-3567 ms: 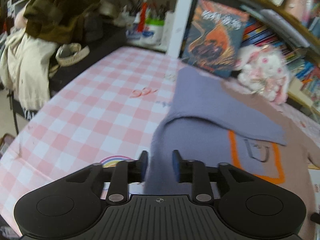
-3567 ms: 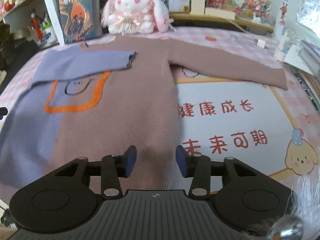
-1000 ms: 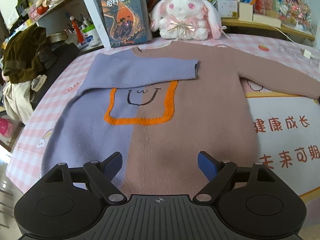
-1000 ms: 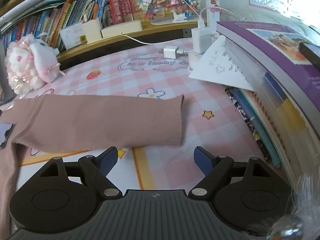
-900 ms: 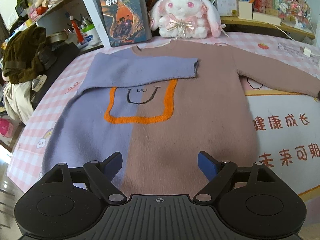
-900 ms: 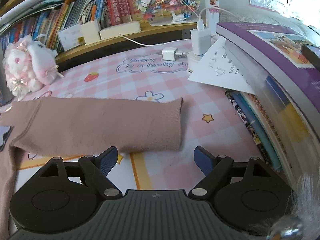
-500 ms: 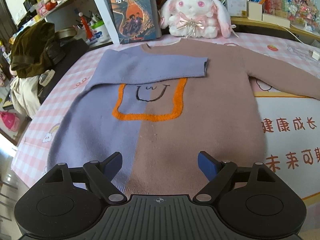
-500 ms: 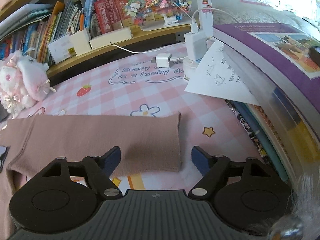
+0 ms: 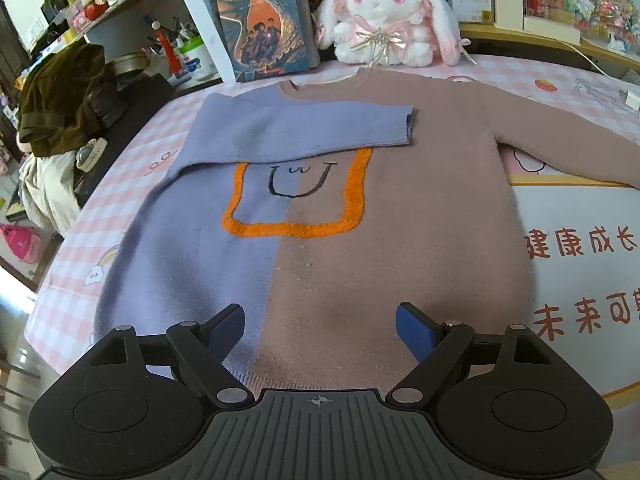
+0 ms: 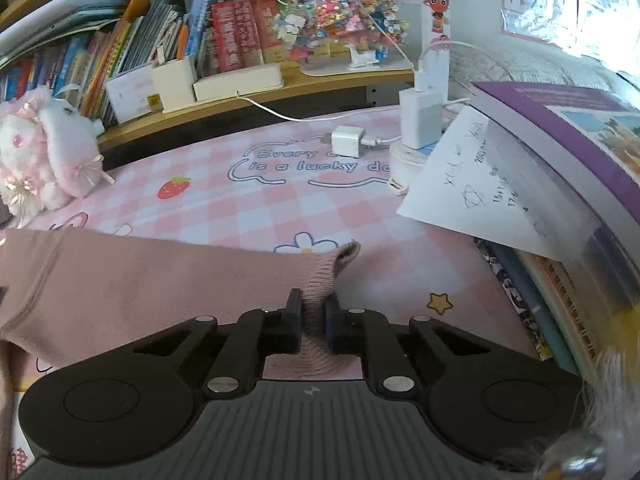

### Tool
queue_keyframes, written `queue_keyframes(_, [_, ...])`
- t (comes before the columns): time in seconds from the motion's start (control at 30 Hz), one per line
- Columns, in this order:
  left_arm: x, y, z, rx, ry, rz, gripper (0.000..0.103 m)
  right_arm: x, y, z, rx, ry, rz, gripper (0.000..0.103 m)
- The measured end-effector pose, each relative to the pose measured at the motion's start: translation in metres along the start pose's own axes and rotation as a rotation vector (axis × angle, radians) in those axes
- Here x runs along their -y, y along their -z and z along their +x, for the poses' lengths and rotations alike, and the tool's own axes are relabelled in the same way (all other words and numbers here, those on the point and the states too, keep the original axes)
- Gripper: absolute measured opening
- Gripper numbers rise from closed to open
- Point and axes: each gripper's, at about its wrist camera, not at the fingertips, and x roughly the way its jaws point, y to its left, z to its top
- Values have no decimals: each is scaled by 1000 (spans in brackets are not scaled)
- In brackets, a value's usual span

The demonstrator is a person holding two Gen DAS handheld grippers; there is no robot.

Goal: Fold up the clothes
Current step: 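Move the right gripper to the mauve sleeve cuff and grasp it, then lift the mauve sleeve with the right gripper and carry it across the chest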

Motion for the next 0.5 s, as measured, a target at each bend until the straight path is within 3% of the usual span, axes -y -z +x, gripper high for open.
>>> queue_keyframes(0.27, [2, -2, 2, 5, 6, -2, 85, 9, -6, -13, 59, -89, 94, 9])
queue_keyframes(0.43, [1, -2, 4, 6, 12, -9, 85, 12, -5, -8, 27, -82, 111, 9])
queue_keyframes(0.5, [-1, -1, 4, 6, 11, -17, 85, 13, -4, -5, 11, -75, 120, 15])
